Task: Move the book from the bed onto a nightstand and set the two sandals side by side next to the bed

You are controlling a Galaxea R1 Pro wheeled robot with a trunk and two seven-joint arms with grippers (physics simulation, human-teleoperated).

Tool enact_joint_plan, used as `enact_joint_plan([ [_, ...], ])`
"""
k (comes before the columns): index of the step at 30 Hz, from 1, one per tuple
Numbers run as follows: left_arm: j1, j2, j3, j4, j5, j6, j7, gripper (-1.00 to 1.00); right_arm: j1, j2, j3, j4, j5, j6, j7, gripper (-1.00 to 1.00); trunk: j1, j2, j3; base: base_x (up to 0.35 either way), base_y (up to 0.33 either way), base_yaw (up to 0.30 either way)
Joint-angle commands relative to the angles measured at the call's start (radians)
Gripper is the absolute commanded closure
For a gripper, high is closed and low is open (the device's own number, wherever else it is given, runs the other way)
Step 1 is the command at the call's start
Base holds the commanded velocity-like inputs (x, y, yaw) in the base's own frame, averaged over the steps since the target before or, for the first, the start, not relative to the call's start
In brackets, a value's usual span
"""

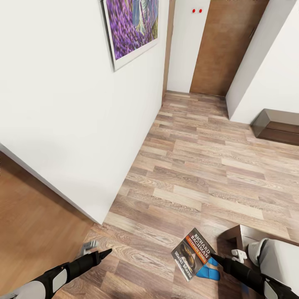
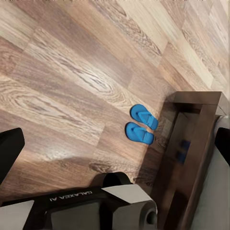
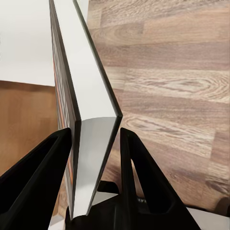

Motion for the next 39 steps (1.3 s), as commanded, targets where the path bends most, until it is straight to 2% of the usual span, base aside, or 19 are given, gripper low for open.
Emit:
enact_joint_plan([
  [1, -0.001, 0.0, -0.001, 0.001, 0.004, 0.001, -0.003, -1.0, -0.001, 0.0, -0.009, 0.001, 0.01, 0.004, 0.003, 1.0, 0.0, -0.001, 0.001, 0.0, 0.0, 0.0],
  [39, -0.001, -0.007, 0.0, 0.013, 0.008, 0.003, -0.004, -1.0, -0.001, 0.0, -0.009, 0.004, 0.01, 0.001, -0.002, 1.0, 0.0, -0.001, 0.062, 0.0, 0.0, 0.0],
])
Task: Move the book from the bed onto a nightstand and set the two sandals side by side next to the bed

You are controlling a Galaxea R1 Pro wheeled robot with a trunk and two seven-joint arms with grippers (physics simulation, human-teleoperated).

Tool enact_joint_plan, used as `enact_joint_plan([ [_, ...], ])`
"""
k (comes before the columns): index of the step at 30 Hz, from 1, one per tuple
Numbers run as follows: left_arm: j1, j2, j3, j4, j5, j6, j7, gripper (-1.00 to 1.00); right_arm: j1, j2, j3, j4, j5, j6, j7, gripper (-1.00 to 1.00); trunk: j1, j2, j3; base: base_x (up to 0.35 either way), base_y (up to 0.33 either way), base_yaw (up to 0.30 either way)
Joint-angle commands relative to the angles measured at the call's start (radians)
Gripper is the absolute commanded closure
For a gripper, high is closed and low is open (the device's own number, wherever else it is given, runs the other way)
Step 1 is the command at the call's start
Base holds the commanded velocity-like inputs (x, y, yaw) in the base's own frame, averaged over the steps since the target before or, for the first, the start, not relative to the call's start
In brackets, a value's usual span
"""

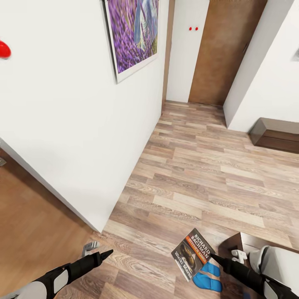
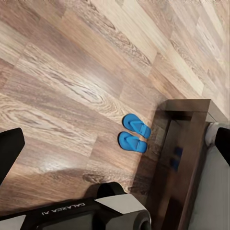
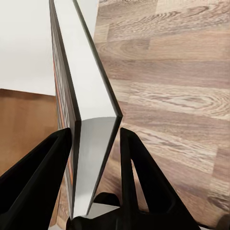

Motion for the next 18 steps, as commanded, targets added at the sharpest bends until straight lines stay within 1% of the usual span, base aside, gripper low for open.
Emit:
enact_joint_plan([
  [1, -0.001, 0.0, -0.001, 0.001, 0.005, 0.003, -0.004, -1.0, -0.001, 0.0, -0.009, -0.001, 0.01, 0.004, 0.004, 1.0, 0.0, -0.001, 0.0, 0.0, 0.0, 0.0],
  [12, 0.016, 0.0, -0.001, 0.001, 0.007, 0.002, -0.003, -1.0, -0.001, 0.0, -0.009, 0.0, 0.011, 0.004, 0.003, 1.0, 0.0, -0.001, 0.018, 0.0, 0.0, 0.0],
  [18, 0.018, -0.006, -0.001, 0.001, 0.007, 0.001, -0.001, -1.0, -0.001, 0.0, -0.009, 0.0, 0.011, 0.004, 0.003, 1.0, 0.0, -0.001, 0.028, 0.0, 0.0, 0.0],
])
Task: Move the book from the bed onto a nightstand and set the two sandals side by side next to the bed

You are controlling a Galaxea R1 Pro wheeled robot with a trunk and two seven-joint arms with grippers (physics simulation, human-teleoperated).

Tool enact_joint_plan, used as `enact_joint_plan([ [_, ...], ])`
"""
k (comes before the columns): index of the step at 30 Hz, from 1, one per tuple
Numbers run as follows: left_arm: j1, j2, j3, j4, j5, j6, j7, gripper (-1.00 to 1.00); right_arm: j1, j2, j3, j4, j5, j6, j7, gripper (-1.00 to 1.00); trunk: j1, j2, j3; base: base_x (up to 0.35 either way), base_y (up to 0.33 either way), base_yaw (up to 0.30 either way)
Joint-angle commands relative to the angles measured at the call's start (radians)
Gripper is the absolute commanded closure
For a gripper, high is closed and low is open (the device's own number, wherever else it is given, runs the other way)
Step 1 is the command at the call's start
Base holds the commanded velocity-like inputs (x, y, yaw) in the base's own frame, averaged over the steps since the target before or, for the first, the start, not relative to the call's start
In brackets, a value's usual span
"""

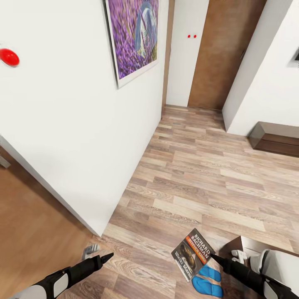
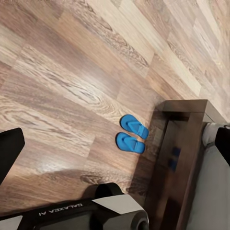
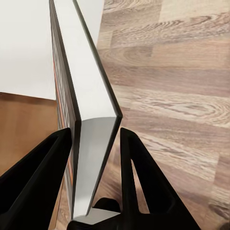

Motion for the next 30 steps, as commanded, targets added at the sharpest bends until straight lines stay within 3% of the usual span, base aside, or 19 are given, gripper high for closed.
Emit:
enact_joint_plan([
  [1, -0.001, 0.0, -0.002, 0.001, 0.004, 0.001, -0.003, -1.0, -0.001, 0.0, -0.009, -0.001, 0.011, 0.004, 0.005, 1.0, 0.0, -0.001, 0.0, 0.0, 0.0, 0.0],
  [30, 0.001, -0.009, -0.002, 0.001, 0.004, 0.001, -0.003, -1.0, -0.001, 0.0, -0.009, 0.001, 0.01, 0.004, 0.005, 1.0, 0.0, -0.001, 0.048, 0.0, 0.0, 0.0],
])
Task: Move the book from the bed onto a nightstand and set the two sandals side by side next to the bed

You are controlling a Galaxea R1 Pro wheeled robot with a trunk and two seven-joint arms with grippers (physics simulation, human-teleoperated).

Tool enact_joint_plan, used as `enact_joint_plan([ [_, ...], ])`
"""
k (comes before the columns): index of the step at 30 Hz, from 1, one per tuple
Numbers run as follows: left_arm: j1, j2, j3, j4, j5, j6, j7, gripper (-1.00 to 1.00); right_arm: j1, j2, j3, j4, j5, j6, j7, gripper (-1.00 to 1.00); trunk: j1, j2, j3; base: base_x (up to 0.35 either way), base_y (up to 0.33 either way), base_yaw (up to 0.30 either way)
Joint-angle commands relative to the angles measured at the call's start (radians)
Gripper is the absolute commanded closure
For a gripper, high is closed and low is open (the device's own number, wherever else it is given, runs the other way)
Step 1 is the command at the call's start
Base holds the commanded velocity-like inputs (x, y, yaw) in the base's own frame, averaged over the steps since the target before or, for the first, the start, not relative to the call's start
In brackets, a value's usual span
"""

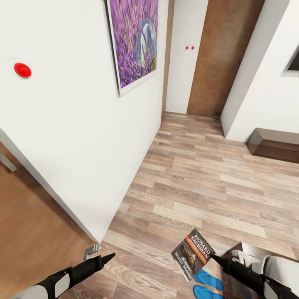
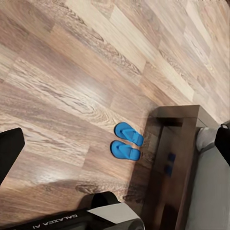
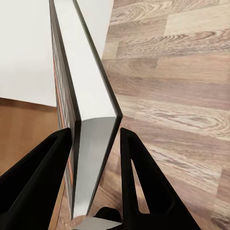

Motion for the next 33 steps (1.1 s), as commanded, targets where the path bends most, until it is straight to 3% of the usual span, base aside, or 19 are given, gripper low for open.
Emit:
enact_joint_plan([
  [1, -0.001, 0.0, -0.002, 0.001, 0.005, 0.001, -0.003, -1.0, -0.001, 0.0, -0.009, -0.001, 0.01, 0.004, 0.005, 1.0, 0.0, -0.001, 0.0, 0.0, 0.0, 0.0],
  [33, 0.0, -0.006, -0.001, 0.001, 0.004, 0.001, -0.003, -1.0, -0.001, 0.0, -0.009, -0.001, 0.01, 0.004, 0.005, 1.0, 0.0, -0.001, 0.053, 0.0, 0.0, 0.0],
])
